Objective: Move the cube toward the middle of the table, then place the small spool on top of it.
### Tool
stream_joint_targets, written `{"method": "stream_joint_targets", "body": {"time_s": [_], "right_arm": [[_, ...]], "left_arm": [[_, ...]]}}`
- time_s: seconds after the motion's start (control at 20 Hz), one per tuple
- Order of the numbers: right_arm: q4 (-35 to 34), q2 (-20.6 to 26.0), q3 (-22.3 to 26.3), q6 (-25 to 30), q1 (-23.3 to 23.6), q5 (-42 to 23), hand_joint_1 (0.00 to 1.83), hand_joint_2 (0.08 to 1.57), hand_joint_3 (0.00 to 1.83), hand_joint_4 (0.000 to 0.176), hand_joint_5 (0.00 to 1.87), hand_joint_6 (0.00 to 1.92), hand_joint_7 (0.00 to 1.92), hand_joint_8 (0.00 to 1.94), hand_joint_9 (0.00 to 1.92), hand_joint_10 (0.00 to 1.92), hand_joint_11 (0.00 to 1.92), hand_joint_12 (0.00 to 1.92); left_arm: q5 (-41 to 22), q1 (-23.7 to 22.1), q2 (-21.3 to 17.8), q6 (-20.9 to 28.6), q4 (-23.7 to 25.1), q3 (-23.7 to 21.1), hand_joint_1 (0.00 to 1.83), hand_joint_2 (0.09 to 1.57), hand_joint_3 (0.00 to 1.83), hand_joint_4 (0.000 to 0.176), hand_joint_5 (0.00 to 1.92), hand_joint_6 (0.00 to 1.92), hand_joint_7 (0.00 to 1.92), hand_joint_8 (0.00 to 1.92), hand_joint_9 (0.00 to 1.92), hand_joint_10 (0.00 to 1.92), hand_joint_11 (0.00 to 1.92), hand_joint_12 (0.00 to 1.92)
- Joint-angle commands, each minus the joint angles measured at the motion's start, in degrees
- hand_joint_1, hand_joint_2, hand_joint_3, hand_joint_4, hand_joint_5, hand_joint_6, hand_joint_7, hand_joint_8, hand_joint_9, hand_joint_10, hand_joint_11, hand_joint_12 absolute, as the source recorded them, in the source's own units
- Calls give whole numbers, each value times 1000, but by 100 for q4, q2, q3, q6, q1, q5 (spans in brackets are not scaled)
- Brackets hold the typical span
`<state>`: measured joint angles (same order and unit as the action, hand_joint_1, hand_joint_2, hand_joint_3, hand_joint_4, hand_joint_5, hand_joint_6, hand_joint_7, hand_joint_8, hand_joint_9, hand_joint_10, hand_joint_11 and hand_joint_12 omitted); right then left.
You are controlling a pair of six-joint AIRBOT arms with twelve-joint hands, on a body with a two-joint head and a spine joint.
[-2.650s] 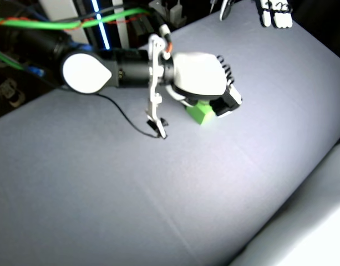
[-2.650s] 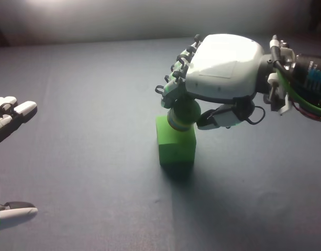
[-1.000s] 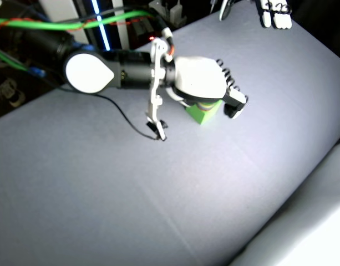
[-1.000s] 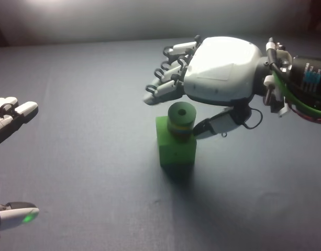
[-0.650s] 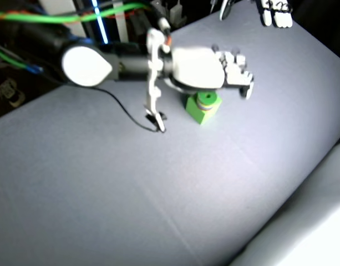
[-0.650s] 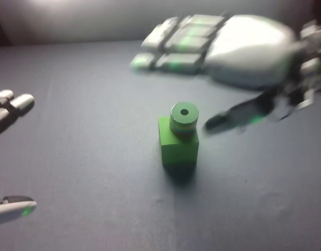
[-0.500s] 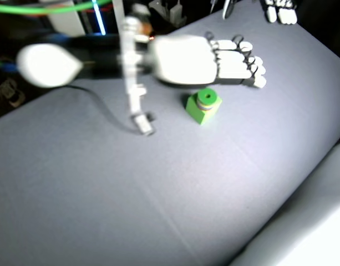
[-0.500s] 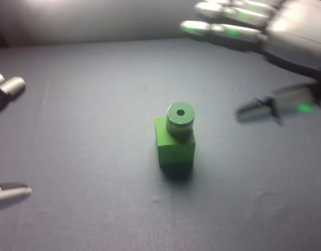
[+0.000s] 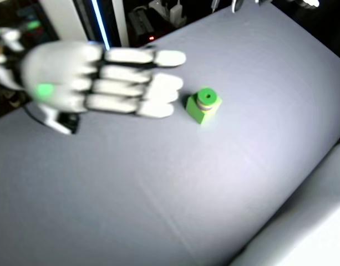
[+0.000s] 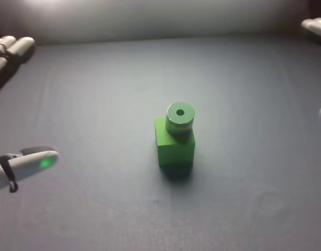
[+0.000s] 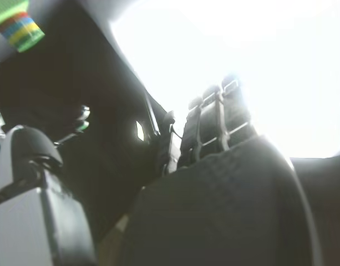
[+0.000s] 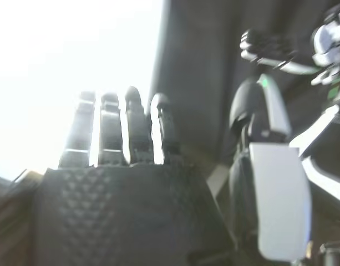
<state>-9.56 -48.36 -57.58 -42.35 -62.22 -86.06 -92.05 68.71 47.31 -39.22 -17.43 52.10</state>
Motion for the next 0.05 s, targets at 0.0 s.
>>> {"method": "stream_joint_targets", "body": {"time_s": [0.0], "right_arm": [[-219, 86, 52, -5, -116, -1252, 426, 1239, 3, 45, 237, 1, 365, 12, 300, 18, 201, 75]], "left_arm": [[-692, -71, 26, 42, -10, 31, 374, 1043, 2, 92, 59, 2, 67, 1, 108, 9, 106, 74]]}}
